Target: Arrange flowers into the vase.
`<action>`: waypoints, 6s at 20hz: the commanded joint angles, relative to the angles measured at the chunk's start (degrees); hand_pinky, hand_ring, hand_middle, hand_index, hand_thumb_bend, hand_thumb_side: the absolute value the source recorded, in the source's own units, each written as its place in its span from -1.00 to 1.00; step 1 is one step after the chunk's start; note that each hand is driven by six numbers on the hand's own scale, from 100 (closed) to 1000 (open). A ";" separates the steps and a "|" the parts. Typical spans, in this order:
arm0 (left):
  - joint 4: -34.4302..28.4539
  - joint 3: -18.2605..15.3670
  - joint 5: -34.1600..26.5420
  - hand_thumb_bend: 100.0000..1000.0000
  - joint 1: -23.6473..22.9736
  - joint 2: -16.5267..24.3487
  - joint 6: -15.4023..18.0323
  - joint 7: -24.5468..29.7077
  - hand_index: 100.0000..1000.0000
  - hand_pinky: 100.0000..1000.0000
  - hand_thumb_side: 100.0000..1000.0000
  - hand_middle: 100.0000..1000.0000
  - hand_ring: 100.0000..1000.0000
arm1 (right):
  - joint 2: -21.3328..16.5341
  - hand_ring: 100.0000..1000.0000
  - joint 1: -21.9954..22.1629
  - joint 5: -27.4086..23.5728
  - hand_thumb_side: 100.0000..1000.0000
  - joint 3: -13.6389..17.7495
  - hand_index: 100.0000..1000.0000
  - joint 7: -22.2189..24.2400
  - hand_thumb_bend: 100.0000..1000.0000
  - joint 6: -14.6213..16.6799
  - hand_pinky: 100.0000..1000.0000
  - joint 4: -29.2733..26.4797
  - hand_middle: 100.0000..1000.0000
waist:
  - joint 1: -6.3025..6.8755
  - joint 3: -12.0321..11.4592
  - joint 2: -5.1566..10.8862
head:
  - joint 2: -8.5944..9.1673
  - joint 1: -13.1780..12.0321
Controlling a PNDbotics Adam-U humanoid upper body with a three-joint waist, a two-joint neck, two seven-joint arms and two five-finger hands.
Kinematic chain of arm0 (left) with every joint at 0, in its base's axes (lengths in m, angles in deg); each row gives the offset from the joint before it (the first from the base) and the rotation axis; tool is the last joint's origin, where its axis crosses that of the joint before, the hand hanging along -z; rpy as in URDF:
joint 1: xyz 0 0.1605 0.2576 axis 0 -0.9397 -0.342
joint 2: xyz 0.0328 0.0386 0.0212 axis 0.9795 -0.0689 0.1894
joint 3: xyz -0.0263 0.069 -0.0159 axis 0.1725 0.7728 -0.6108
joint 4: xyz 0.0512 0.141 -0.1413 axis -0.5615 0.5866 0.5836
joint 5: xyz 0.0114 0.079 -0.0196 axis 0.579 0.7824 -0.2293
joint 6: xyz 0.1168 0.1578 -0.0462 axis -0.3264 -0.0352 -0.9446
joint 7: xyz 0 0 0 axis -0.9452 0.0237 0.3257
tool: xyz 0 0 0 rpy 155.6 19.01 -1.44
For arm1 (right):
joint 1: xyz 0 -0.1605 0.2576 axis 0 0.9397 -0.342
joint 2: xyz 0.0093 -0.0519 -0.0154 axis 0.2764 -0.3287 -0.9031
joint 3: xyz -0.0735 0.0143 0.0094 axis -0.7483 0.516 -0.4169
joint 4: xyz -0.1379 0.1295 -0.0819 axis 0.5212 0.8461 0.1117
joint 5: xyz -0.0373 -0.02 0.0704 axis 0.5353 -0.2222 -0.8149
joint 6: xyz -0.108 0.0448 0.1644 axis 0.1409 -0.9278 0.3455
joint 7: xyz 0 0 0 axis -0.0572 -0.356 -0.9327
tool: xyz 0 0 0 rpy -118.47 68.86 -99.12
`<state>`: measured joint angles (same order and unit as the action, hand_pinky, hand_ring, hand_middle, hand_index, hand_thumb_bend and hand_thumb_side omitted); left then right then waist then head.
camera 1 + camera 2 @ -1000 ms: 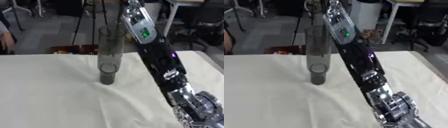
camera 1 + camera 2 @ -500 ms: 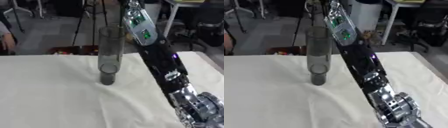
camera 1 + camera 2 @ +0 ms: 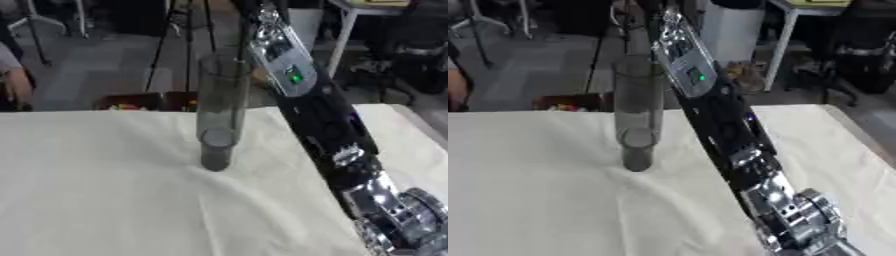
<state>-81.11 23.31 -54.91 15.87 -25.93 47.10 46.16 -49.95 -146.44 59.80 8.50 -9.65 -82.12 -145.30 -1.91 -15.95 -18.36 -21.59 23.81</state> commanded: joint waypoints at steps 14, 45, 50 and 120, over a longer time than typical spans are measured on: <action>-1.10 -0.77 0.45 -1.00 0.14 1.70 -0.04 -0.31 0.97 0.58 1.00 0.87 0.80 | -3.79 0.45 0.22 9.35 0.89 -3.08 0.09 10.39 -0.62 2.09 0.29 -0.71 0.33 | 0.19 0.49 1.88 | -0.32 -0.57; -1.10 -0.92 0.75 -1.00 -0.23 1.88 -0.14 -0.52 0.97 0.58 1.00 0.86 0.81 | -6.61 0.75 0.45 21.61 1.00 -1.27 0.50 34.32 -0.32 4.12 0.60 0.08 0.64 | -0.19 1.16 2.54 | -0.68 -1.19; -1.10 -0.95 0.77 -1.00 -0.32 1.80 -0.16 -0.56 0.97 0.58 1.00 0.86 0.81 | -7.13 0.80 1.21 22.38 1.00 -1.15 0.61 38.22 -0.30 4.74 0.66 -0.61 0.69 | -0.05 1.30 2.66 | -0.69 -1.26; -1.10 -1.17 0.71 -1.00 -0.67 0.60 -0.46 -0.49 0.97 0.58 1.00 0.86 0.81 | -3.97 0.66 6.67 16.24 0.76 1.13 0.14 26.13 -0.70 1.29 0.63 -5.72 0.20 | 1.00 1.64 2.71 | 0.28 -1.00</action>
<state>-81.11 22.79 -54.39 14.61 -26.47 46.64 45.59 -52.87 -138.11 75.26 9.57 15.77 -81.00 -150.94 -1.07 -14.19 -16.93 -21.98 22.63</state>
